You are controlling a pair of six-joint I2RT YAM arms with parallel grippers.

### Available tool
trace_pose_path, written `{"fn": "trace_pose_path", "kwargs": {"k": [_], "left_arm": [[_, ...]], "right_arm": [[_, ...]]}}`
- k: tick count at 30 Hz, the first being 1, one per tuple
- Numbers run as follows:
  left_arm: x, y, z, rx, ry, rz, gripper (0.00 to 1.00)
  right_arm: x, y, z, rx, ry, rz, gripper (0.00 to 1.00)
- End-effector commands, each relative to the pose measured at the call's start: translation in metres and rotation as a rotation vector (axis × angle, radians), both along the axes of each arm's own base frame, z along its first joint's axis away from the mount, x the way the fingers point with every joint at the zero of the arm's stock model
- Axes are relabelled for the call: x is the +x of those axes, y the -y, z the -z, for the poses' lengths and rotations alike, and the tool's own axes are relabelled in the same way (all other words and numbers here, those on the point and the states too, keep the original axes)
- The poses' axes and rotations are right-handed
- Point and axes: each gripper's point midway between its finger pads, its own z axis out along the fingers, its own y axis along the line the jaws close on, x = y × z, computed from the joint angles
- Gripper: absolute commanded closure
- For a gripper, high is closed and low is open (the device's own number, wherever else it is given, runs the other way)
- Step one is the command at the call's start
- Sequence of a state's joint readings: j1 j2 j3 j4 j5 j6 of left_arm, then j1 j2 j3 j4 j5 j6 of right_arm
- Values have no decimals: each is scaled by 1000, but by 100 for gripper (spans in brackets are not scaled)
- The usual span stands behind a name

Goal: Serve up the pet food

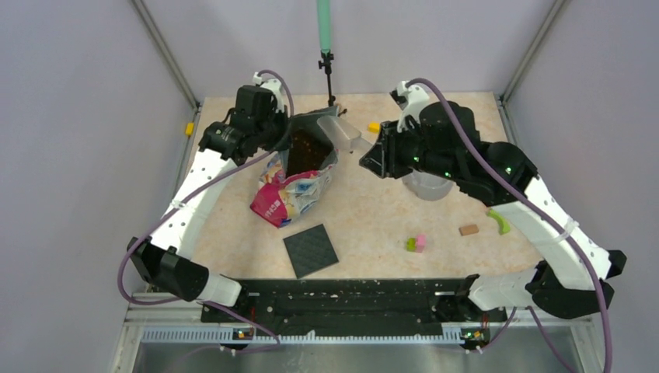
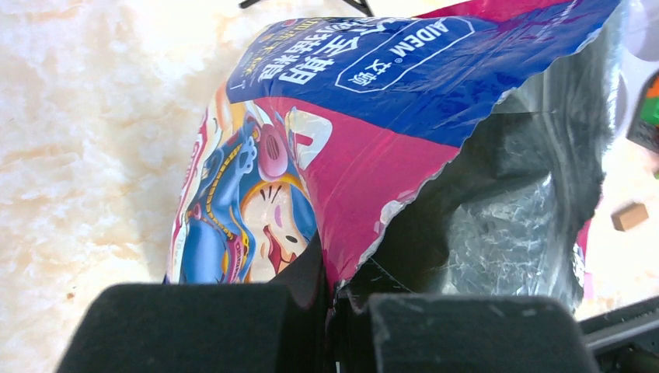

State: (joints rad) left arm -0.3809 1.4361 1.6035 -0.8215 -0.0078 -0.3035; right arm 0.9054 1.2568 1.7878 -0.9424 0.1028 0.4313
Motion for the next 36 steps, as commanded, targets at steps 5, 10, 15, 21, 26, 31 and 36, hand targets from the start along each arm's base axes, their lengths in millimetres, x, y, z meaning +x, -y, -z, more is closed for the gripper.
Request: {"fn": "trace_pose_path", "kwargs": {"k": [5, 10, 15, 21, 26, 31, 36], "left_arm": [[-14, 47, -63, -150, 154, 163, 100], [-29, 57, -55, -164, 131, 216, 100], [-57, 90, -23, -158, 46, 349, 100], [-70, 124, 17, -206, -15, 425, 100], [-48, 120, 52, -116, -20, 373, 100], [-19, 92, 37, 58, 60, 266, 100], [3, 65, 30, 159, 93, 216, 100]], "right_arm": [[0, -37, 20, 103, -119, -42, 100], [3, -30, 76, -5, -240, 44, 100], [-10, -9, 134, -131, -394, 130, 100], [-23, 22, 166, -197, -491, 231, 100], [-20, 29, 184, -199, -508, 277, 100], [-6, 4, 202, -139, -500, 245, 100], [10, -35, 239, -73, -506, 183, 100]]}}
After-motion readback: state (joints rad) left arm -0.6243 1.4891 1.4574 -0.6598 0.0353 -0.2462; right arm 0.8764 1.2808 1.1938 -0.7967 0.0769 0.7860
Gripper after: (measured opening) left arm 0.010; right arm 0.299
